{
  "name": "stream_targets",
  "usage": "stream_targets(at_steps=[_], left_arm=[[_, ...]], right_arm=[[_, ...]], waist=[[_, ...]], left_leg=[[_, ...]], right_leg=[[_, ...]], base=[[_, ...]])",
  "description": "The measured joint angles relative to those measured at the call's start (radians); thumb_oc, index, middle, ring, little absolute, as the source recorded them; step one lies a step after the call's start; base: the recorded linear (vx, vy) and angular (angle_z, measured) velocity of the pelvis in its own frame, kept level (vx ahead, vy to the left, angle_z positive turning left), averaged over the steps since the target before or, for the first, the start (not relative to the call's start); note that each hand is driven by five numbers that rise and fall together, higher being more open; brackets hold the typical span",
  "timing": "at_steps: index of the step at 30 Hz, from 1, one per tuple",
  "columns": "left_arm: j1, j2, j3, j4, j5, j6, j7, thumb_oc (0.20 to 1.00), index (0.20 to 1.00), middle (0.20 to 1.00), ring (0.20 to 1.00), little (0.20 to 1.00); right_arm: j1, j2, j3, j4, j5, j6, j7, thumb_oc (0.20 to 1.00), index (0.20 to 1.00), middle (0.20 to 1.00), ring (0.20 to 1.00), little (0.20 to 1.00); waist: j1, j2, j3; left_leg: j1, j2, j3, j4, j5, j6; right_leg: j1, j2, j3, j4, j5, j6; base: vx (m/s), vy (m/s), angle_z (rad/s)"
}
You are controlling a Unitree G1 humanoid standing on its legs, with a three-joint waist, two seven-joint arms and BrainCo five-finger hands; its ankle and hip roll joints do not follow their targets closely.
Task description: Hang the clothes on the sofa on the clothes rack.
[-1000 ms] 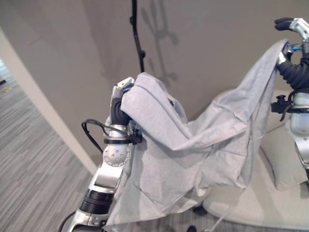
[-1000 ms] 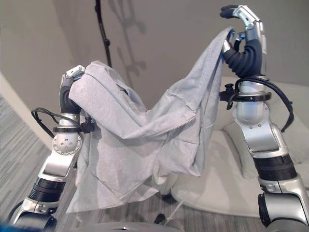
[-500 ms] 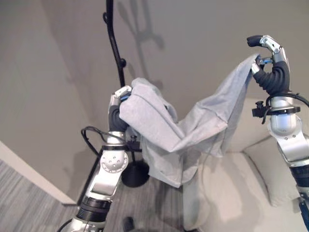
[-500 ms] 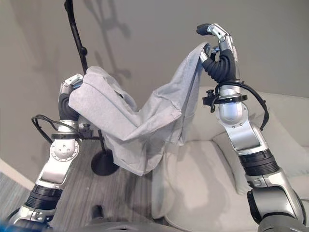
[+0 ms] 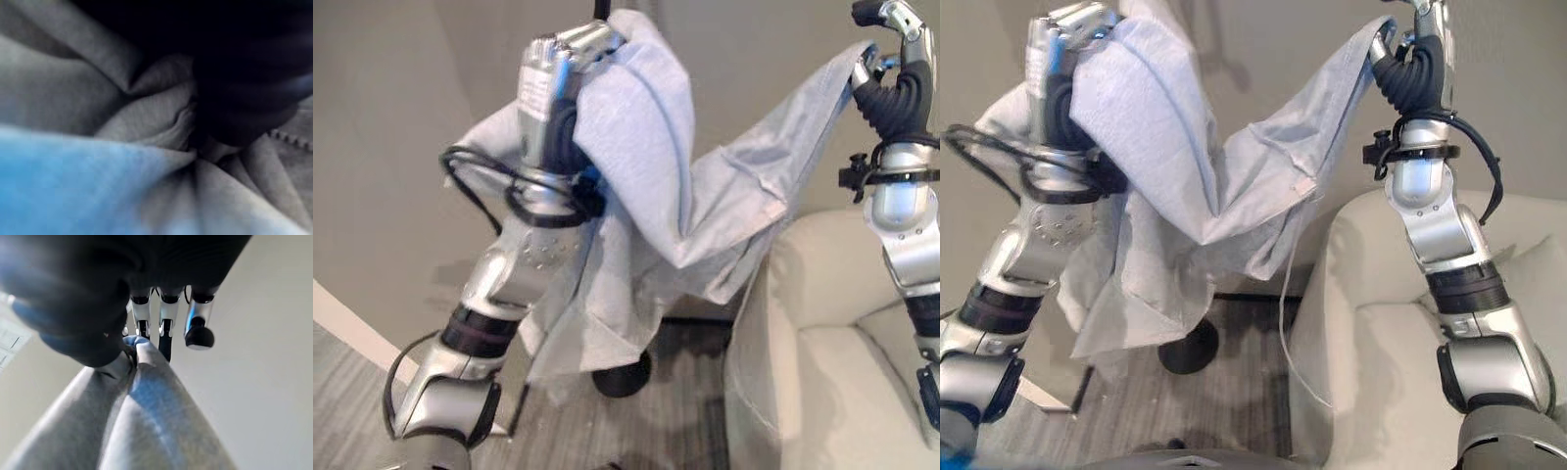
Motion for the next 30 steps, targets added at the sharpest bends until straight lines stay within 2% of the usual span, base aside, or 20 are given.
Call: stream_targets(at_steps=[1,2,4,6,7,8,9,10,11,12,13,14,15,19,24,26,30], left_arm=[[-0.001,0.005,0.008,0.03,0.027,0.022,0.024,0.2,0.2,0.2,0.2,0.2],[-0.001,0.005,0.019,0.047,0.047,0.032,0.04,0.2,0.2,0.2,0.2,0.2],[0.001,-0.007,0.039,0.111,0.086,0.068,0.075,0.2,0.2,0.2,0.2,0.2],[-0.002,0.012,0.036,0.166,0.138,0.105,0.078,0.2,0.2,0.2,0.2,0.2],[-0.002,0.003,0.048,0.26,0.152,0.128,0.086,0.2,0.2,0.2,0.2,0.2],[0.005,0.006,0.047,0.288,0.155,0.152,0.085,0.2,0.2,0.2,0.2,0.2],[0.006,0.005,0.045,0.292,0.158,0.156,0.082,0.2,0.2,0.2,0.2,0.2],[0.006,0.001,0.047,0.285,0.164,0.153,0.083,0.2,0.2,0.2,0.2,0.2],[0.01,0.025,0.047,0.263,0.163,0.151,0.085,0.2,0.2,0.2,0.2,0.2],[0.011,0.038,0.047,0.258,0.163,0.152,0.085,0.2,0.2,0.2,0.2,0.2],[0.011,0.06,0.047,0.252,0.162,0.156,0.086,0.2,0.2,0.2,0.2,0.2],[0.009,0.072,0.047,0.253,0.161,0.159,0.09,0.2,0.2,0.2,0.2,0.2],[0.007,0.079,0.047,0.257,0.158,0.164,0.097,0.2,0.2,0.2,0.2,0.2],[0.007,0.119,0.047,0.286,0.151,0.179,0.106,0.2,0.2,0.2,0.2,0.2],[-0.001,0.187,0.035,0.339,0.148,0.184,0.106,0.2,0.2,0.2,0.2,0.2],[-0.029,0.199,0.026,0.373,0.125,0.182,0.105,0.2,0.2,0.2,0.2,0.2],[-0.12,0.252,-0.095,0.504,0.088,0.168,0.084,0.2,0.2,0.2,0.2,0.2]], right_arm=[[-0.032,-0.002,0.018,0.027,0.0,0.014,-0.011,0.2,0.2,0.2,0.2,0.2],[-0.051,-0.003,0.025,0.039,0.0,0.014,-0.011,0.2,0.2,0.2,0.2,0.2],[-0.05,-0.052,0.037,0.044,0.0,0.013,-0.011,0.2,0.2,0.2,0.2,0.2],[-0.064,-0.099,0.062,0.084,-0.019,0.022,-0.005,0.2,0.2,0.2,0.2,0.2],[-0.06,-0.098,0.056,0.074,-0.019,0.041,0.011,0.2,0.2,0.2,0.2,0.2],[-0.066,-0.099,0.061,0.082,-0.02,0.034,0.015,0.2,0.2,0.2,0.2,0.2],[-0.068,-0.102,0.062,0.102,-0.021,0.016,0.015,0.2,0.2,0.2,0.2,0.2],[-0.068,-0.112,0.077,0.13,-0.02,0.015,0.015,0.2,0.2,0.2,0.2,0.2],[-0.078,-0.127,0.094,0.187,-0.018,0.009,0.02,0.2,0.2,0.2,0.2,0.2],[-0.086,-0.143,0.106,0.211,-0.018,0.011,0.022,0.2,0.2,0.2,0.2,0.2],[-0.092,-0.151,0.106,0.231,-0.017,0.011,0.02,0.2,0.2,0.2,0.2,0.2],[-0.097,-0.158,0.108,0.251,-0.016,0.007,0.018,0.2,0.2,0.2,0.2,0.2],[-0.12,-0.178,0.115,0.298,-0.015,-0.01,0.015,0.2,0.2,0.2,0.2,0.2],[-0.22,-0.228,0.125,0.462,0.012,-0.003,0.001,0.2,0.2,0.2,0.2,0.2],[-0.296,-0.23,0.14,0.578,0.024,-0.01,-0.016,0.2,0.2,0.2,0.2,0.2],[-0.331,-0.223,0.182,0.625,0.043,-0.014,-0.018,0.2,0.2,0.2,0.2,0.2],[-0.384,-0.196,0.254,0.72,0.063,-0.019,-0.008,0.2,0.2,0.2,0.2,0.2]], waist=[[0.009,-0.002,-0.011],[0.014,0.009,-0.006],[-0.025,0.001,-0.009],[-0.047,-0.004,-0.014],[-0.073,-0.011,-0.019],[-0.071,-0.015,-0.024],[-0.064,-0.02,-0.029],[-0.059,-0.029,-0.044],[-0.049,-0.054,-0.065],[-0.049,-0.063,-0.072],[-0.031,-0.068,-0.081],[-0.026,-0.071,-0.085],[-0.029,-0.074,-0.09],[-0.028,-0.071,-0.093],[-0.033,-0.067,-0.093],[-0.029,-0.067,-0.094],[-0.034,-0.063,-0.096]], left_leg=[[0.033,-0.02,0.019,-0.047,-0.004,0.0],[0.037,-0.027,0.016,-0.068,0.005,-0.006],[0.02,-0.026,-0.019,-0.091,0.031,-0.017],[0.008,-0.031,-0.025,-0.101,0.041,-0.03],[0.017,-0.043,-0.045,-0.107,0.041,-0.034],[0.02,-0.049,-0.052,-0.112,0.038,-0.042],[0.022,-0.045,-0.063,-0.115,0.038,-0.057],[0.01,-0.035,-0.07,-0.11,0.038,-0.061],[-0.007,-0.015,-0.092,-0.103,0.038,-0.074],[-0.009,0.0,-0.094,-0.096,0.033,-0.078],[-0.018,0.027,-0.095,-0.093,0.037,-0.093],[-0.021,0.037,-0.106,-0.094,0.039,-0.109],[-0.029,0.055,-0.129,-0.085,0.042,-0.112],[-0.021,0.076,-0.153,-0.104,0.065,-0.13],[-0.002,0.086,-0.152,-0.105,0.069,-0.132],[0.011,0.085,-0.152,-0.136,0.084,-0.145],[0.014,0.094,-0.149,-0.182,0.102,-0.159]], right_leg=[[-0.039,0.004,0.002,-0.018,-0.064,0.015],[-0.048,0.024,-0.008,-0.078,-0.101,0.008],[-0.03,0.134,-0.004,-0.389,-0.147,-0.019],[0.027,0.194,0.0,-0.656,-0.11,-0.003],[0.073,0.204,0.006,-0.748,-0.057,-0.026],[0.1,0.215,0.002,-0.784,-0.012,-0.034],[0.11,0.219,-0.013,-0.78,0.001,-0.053],[0.112,0.234,-0.016,-0.806,0.011,-0.049],[0.133,0.26,-0.031,-0.848,0.047,-0.068],[0.143,0.275,-0.04,-0.87,0.053,-0.07],[0.154,0.304,-0.051,-0.882,0.053,-0.08],[0.163,0.318,-0.058,-0.886,0.043,-0.093],[0.177,0.335,-0.085,-0.891,0.032,-0.104],[0.192,0.363,-0.107,-0.889,0.013,-0.123],[0.213,0.375,-0.11,-0.895,0.002,-0.128],[0.213,0.379,-0.108,-0.896,-0.012,-0.127],[0.207,0.391,-0.106,-0.896,-0.02,-0.131]], base=[[0.31,-0.113,-0.6],[0.29,-0.186,-0.64],[0.32,-0.198,0.02],[0.35,-0.179,0.35],[0.23,-0.147,0.41],[0.25,-0.222,0.44],[0.17,-0.153,0.29],[0.3,-0.189,0.45],[0.21,-0.138,0.47],[0.25,-0.177,0.42],[0.2,-0.17,0.29],[0.25,-0.201,0.47],[0.24,-0.133,0.45],[0.17,-0.088,0.31],[0.14,-0.061,0.06],[0.15,-0.06,-0.01],[0.14,-0.053,0.0]])
